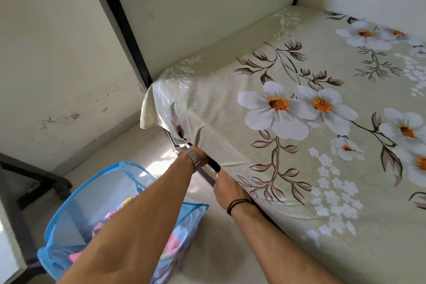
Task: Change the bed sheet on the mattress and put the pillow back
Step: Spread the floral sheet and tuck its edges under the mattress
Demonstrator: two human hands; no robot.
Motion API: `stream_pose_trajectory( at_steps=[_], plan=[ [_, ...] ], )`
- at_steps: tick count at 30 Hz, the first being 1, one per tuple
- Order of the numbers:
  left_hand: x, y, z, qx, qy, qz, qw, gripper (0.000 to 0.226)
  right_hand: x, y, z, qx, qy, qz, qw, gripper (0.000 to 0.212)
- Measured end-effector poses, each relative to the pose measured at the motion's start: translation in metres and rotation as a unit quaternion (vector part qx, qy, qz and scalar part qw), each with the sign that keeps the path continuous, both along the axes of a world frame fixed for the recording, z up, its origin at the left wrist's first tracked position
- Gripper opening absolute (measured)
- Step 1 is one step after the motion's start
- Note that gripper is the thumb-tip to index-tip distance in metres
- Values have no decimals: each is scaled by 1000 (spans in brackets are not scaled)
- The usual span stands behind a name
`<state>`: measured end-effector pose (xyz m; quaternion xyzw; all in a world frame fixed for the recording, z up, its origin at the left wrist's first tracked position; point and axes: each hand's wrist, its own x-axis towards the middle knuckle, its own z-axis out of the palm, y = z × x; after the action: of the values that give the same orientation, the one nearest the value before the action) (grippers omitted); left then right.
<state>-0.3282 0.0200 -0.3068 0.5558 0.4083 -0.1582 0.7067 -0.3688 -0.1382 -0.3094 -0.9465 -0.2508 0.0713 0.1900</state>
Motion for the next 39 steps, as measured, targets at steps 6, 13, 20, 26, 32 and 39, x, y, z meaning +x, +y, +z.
stream_pose_trajectory(
  at_steps=[6,13,20,26,32,39],
  plan=[
    [-39,63,7,-222,-173,211,936,31,2,-3,21,-3,154,27,988,52],
    [-18,92,20,-135,-175,242,945,29,2,-7,15,30,222,14,974,57],
    [-8,116,7,303,-34,134,943,6,2,-9,9,60,161,21,985,68],
    [33,111,7,61,-26,316,947,20,3,-11,0,67,102,32,992,62],
    [33,99,11,-162,-173,435,869,36,-2,2,-16,15,43,-13,999,86],
    [32,104,10,-229,-195,380,875,65,12,79,-15,-8,37,23,999,88]
  ],
)
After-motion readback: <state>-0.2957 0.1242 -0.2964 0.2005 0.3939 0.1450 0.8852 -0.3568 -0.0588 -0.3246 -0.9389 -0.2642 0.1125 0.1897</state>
